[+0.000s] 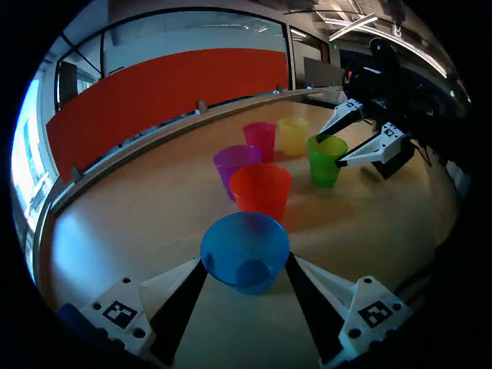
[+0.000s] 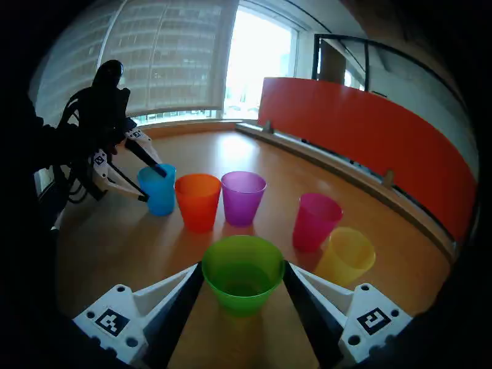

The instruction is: Pour water

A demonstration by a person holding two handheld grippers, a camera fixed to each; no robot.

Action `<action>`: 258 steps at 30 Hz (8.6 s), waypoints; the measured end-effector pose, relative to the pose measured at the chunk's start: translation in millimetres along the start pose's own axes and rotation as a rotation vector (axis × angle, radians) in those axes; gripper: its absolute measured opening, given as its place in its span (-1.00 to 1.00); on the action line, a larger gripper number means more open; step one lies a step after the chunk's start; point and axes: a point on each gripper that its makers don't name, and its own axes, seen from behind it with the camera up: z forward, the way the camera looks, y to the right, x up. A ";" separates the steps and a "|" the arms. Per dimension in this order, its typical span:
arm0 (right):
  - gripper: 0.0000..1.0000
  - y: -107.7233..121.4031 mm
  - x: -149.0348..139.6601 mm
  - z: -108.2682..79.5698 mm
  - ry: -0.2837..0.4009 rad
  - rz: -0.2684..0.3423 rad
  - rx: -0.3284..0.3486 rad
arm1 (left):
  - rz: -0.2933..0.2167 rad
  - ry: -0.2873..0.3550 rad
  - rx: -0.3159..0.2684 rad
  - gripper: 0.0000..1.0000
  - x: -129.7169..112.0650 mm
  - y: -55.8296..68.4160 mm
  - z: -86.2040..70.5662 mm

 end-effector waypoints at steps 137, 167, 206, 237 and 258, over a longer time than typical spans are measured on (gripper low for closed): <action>1.00 119.9 16.6 -168.0 0.396 0.265 -0.806 | -0.338 0.416 0.521 0.79 29.6 -137.3 -111.0; 1.00 138.6 21.3 -193.7 0.444 0.316 -0.902 | -0.373 0.515 0.665 0.79 33.0 -149.9 -120.3; 0.99 131.4 27.3 -194.3 0.349 0.314 -0.932 | -0.343 0.555 0.755 0.79 31.3 -139.4 -88.1; 0.99 136.3 26.1 -207.3 0.379 0.341 -0.941 | -0.341 0.546 0.719 0.79 29.7 -135.5 -75.5; 1.00 137.1 31.8 -210.4 0.392 0.333 -0.930 | -0.341 0.541 0.727 0.79 28.4 -136.7 -76.8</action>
